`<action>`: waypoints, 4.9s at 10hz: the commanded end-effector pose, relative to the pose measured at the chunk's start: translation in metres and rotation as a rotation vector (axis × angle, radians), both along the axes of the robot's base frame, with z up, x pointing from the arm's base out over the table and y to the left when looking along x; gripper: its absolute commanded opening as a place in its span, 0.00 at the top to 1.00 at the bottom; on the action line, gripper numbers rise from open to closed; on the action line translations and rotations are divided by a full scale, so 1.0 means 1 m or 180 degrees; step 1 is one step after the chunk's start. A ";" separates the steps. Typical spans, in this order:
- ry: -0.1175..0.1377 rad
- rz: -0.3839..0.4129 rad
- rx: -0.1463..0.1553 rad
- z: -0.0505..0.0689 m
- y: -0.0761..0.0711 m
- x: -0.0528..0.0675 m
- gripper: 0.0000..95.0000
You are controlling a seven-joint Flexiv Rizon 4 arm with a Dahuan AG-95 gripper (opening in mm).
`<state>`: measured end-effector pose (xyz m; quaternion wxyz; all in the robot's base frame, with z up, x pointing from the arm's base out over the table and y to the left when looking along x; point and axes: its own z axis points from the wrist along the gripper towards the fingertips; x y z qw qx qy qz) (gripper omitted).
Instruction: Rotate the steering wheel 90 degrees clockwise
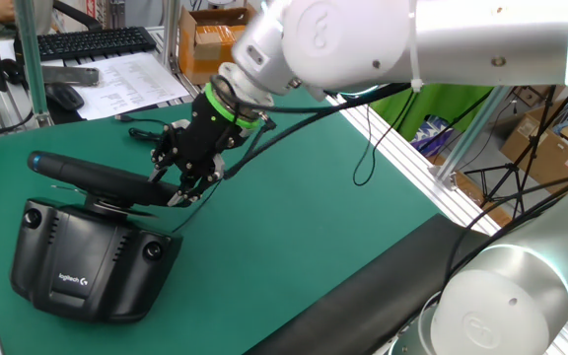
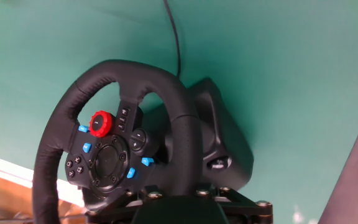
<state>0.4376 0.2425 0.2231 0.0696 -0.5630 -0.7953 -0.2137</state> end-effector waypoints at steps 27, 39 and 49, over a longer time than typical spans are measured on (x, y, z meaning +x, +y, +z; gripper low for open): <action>-0.0422 0.1463 -0.0688 -0.037 0.020 -0.006 1.00; -0.0384 0.1782 -0.0837 -0.048 -0.003 -0.003 1.00; -0.0449 0.2005 -0.0875 -0.038 -0.014 0.008 1.00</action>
